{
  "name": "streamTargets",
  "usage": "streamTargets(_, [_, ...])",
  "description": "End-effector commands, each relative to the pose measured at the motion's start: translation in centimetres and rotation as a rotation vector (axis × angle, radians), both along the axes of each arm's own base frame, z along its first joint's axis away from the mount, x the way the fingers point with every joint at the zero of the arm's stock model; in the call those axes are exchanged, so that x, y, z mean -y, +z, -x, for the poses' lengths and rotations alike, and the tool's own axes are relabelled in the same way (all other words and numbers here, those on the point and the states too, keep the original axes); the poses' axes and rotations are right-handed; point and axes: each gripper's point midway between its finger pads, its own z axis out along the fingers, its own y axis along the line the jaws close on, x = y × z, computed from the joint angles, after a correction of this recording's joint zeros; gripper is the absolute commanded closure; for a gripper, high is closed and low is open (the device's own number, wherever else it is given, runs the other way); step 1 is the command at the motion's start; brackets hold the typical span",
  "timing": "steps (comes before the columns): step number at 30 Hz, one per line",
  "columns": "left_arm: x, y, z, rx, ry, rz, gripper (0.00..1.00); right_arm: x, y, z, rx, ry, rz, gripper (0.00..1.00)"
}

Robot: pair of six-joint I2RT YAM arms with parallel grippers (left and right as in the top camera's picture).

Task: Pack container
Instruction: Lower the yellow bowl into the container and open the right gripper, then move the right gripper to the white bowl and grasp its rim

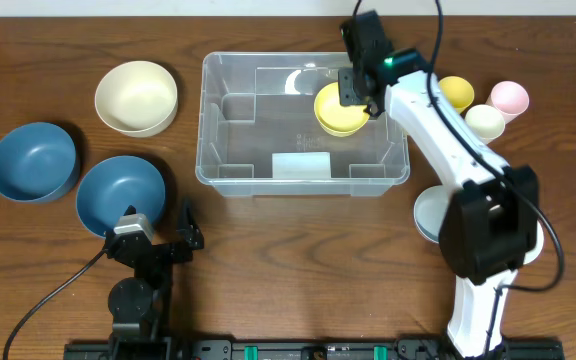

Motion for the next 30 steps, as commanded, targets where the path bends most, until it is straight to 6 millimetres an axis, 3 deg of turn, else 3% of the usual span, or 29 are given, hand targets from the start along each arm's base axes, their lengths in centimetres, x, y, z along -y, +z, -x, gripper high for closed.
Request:
streamTargets(1, [-0.1, -1.9, 0.0, -0.047, 0.007, 0.007, 0.02, -1.2, 7.1, 1.3, 0.086, 0.038, -0.084, 0.41])
streamTargets(6, [-0.1, -1.9, 0.0, -0.047, 0.007, 0.007, 0.02, 1.9, 10.4, 4.1, 0.049, -0.022, -0.082, 0.38])
streamTargets(17, [-0.1, -1.9, 0.0, -0.047, 0.007, 0.007, 0.02, 11.7, 14.1, 10.8, -0.047, -0.27, -0.092, 0.32])
streamTargets(30, [-0.1, -1.9, 0.0, -0.047, 0.007, 0.007, 0.02, 22.3, 16.3, 22.1, -0.144, -0.645, -0.086, 0.33])
